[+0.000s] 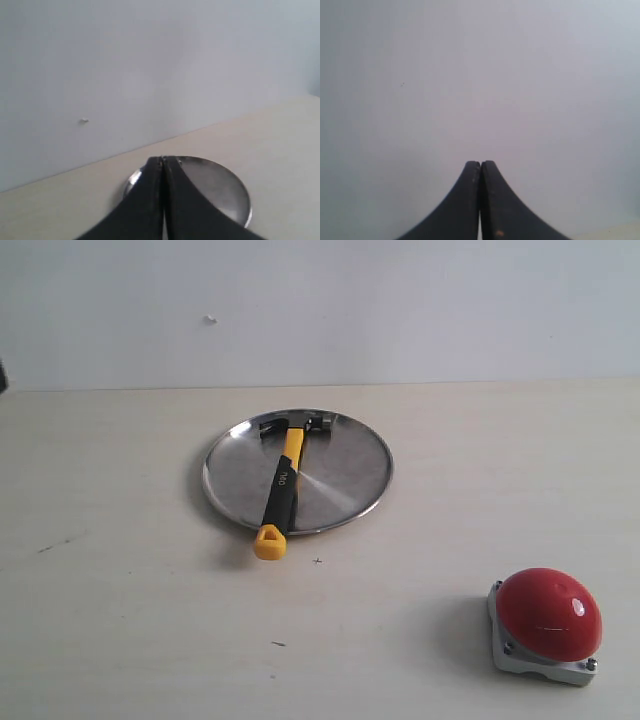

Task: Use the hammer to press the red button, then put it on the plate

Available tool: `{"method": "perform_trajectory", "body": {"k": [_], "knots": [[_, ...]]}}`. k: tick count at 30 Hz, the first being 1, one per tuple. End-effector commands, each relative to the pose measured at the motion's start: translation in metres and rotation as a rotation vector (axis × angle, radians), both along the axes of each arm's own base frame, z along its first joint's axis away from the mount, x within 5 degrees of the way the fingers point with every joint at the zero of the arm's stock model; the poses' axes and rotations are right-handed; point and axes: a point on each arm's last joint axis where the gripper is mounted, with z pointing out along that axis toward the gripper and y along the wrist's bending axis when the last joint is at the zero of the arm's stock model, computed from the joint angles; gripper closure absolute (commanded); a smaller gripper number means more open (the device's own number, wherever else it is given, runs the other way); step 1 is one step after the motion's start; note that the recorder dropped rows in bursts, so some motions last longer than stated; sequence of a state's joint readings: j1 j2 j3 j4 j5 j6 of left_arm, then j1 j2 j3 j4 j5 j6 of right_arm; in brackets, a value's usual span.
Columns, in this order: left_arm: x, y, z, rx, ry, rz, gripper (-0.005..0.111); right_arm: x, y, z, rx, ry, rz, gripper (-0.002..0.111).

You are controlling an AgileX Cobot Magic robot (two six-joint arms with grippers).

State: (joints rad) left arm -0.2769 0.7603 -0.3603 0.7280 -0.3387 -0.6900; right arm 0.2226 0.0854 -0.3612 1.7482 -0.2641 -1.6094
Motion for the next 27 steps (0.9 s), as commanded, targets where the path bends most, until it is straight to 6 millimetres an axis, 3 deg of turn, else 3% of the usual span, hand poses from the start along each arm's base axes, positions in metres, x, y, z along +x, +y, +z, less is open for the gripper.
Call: {"method": "perform_trajectory", "body": {"k": [1, 11, 27], "knots": [[-0.02, 0.016, -0.007, -0.041, -0.041, 0.078, 0.107, -0.001, 0.0, 0.0, -0.005, -0.004, 0.001, 0.108], [-0.061, 0.036, -0.025, -0.096, -0.18, 0.2, 0.107, -0.001, 0.0, 0.0, -0.005, -0.004, 0.001, 0.108], [-0.087, 0.045, -0.055, -0.094, -0.284, 0.293, 0.107, -0.001, 0.0, 0.0, -0.005, -0.004, 0.001, 0.108]]}}
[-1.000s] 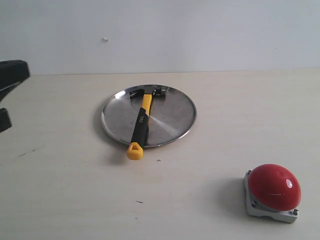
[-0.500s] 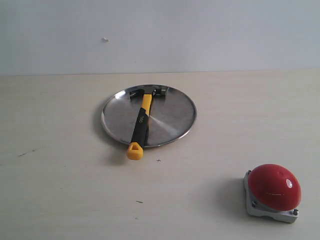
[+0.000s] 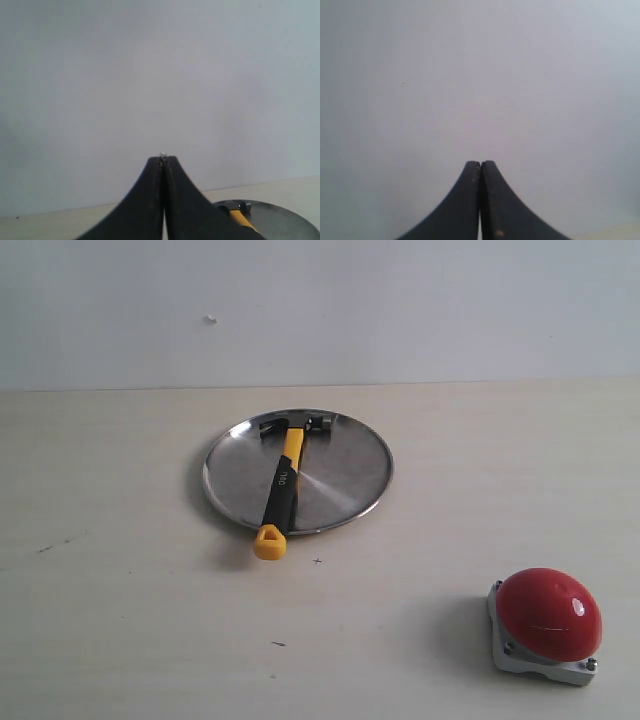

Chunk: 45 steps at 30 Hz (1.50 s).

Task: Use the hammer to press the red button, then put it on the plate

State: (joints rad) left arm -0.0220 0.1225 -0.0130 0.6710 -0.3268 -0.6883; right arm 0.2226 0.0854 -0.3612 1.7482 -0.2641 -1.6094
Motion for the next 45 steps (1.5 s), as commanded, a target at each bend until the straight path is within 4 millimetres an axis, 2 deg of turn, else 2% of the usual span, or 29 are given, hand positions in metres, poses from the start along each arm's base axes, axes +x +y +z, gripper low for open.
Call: {"method": "perform_trajectory", "body": {"k": [1, 7, 13, 17, 19, 22, 25, 45], "knots": [[-0.004, 0.004, -0.006, 0.001, 0.011, 0.051, 0.107, -0.001, 0.0, 0.0, -0.005, -0.004, 0.001, 0.108], [-0.006, 0.011, -0.011, -0.006, 0.059, 0.118, 0.107, -0.001, 0.0, 0.0, -0.004, -0.004, -0.001, 0.108], [-0.005, 0.013, -0.015, 0.072, 0.089, 0.158, 0.107, -0.001, 0.0, 0.0, -0.004, -0.004, -0.001, 0.108], [-0.004, 0.021, -0.026, -0.111, 0.237, 0.217, 0.107, -0.001, 0.0, 0.0, -0.004, -0.004, -0.001, 0.108], [-0.004, 0.02, -0.031, -0.107, 0.284, 0.211, 0.107, -0.001, 0.0, 0.0, -0.004, -0.004, -0.001, 0.108], [-0.005, 0.019, -0.036, -0.006, 0.336, 0.207, 0.107, -0.001, 0.0, 0.0, -0.004, -0.004, -0.001, 0.108], [-0.005, 0.018, -0.04, -0.017, 0.382, 0.204, 0.107, -0.001, 0.0, 0.0, -0.004, -0.004, -0.001, 0.108], [-0.005, 0.018, -0.04, -0.017, 0.382, 0.204, 0.107, -0.001, 0.0, 0.0, -0.004, -0.004, -0.001, 0.108]]}}
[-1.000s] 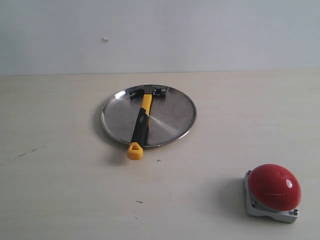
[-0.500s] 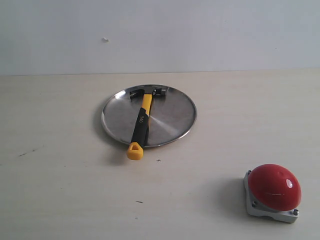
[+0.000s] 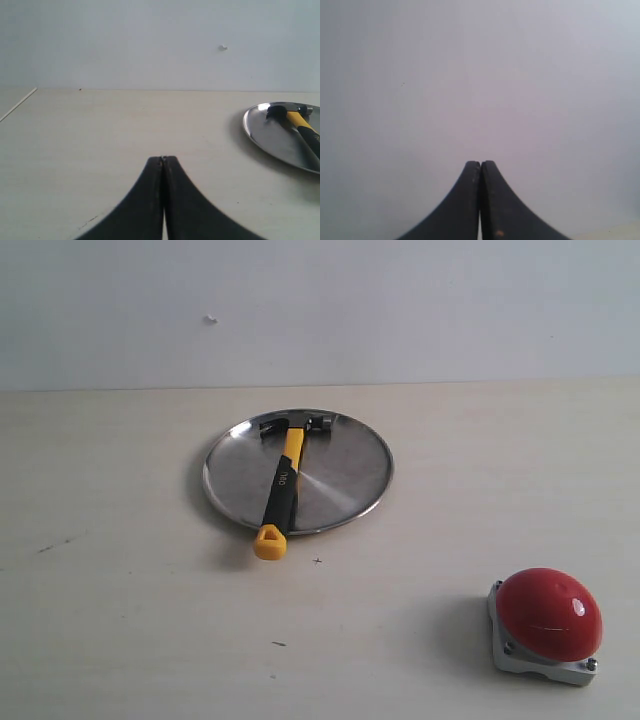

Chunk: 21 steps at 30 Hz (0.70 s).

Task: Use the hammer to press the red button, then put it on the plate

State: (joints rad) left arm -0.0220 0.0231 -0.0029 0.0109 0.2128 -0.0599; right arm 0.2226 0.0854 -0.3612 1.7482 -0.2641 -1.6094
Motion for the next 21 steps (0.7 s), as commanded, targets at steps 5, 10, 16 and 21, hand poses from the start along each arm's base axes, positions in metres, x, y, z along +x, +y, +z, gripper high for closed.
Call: {"method": "perform_trajectory", "body": {"k": [5, 10, 16, 21], "knots": [[0.0, 0.0, -0.001, -0.01, -0.001, 0.002, 0.107, -0.001, -0.001, -0.001, -0.016, 0.001, -0.021, 0.108], [0.0, 0.0, -0.001, -0.01, -0.001, 0.002, 0.107, 0.0, 0.0, -0.001, 0.012, -0.002, 0.004, 0.108], [0.0, 0.0, -0.001, -0.01, -0.001, 0.002, 0.107, -0.001, 0.011, 0.001, -0.028, -0.03, 0.119, 0.108], [0.0, 0.0, -0.001, -0.01, -0.001, 0.002, 0.107, -0.002, 0.019, 0.003, -0.056, -0.052, 0.204, 0.108]]}}
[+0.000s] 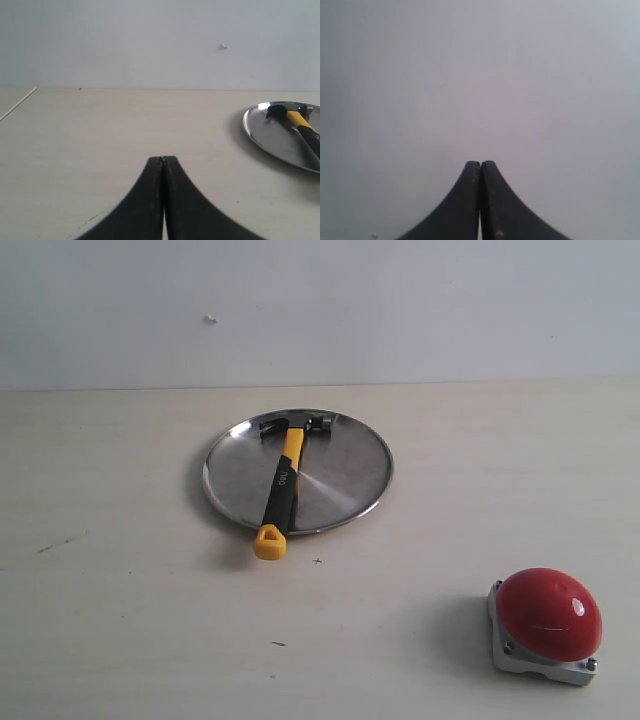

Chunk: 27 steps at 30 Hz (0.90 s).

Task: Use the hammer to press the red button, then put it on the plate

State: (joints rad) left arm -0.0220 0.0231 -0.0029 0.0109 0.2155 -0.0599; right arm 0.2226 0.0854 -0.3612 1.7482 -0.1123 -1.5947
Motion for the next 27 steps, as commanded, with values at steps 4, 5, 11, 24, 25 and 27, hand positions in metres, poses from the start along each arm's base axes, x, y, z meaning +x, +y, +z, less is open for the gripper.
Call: {"method": "perform_trajectory", "body": {"k": [4, 5, 11, 24, 25, 27], "knots": [[0.0, 0.0, -0.001, -0.01, -0.004, 0.002, 0.107, -0.002, 0.008, 0.0, -0.028, -0.02, 0.084, 0.108], [0.0, 0.0, -0.001, -0.01, -0.004, 0.002, 0.107, -0.002, 0.008, 0.0, -0.028, -0.02, 0.084, 0.108], [0.0, 0.0, -0.001, -0.01, -0.004, 0.002, 0.107, -0.002, 0.01, 0.0, -0.023, -0.023, 0.105, 0.108], [0.0, 0.0, -0.001, -0.002, -0.004, 0.003, 0.107, 0.003, 0.012, -0.024, -0.123, 0.243, 0.114, 0.108], [0.0, 0.0, -0.001, -0.002, -0.004, 0.003, 0.107, 0.003, 0.012, -0.026, -0.126, 0.262, 0.115, 0.108], [0.0, 0.0, -0.001, -0.002, -0.004, 0.003, 0.107, 0.003, 0.013, -0.028, -0.131, 0.285, 0.117, 0.108]]}}
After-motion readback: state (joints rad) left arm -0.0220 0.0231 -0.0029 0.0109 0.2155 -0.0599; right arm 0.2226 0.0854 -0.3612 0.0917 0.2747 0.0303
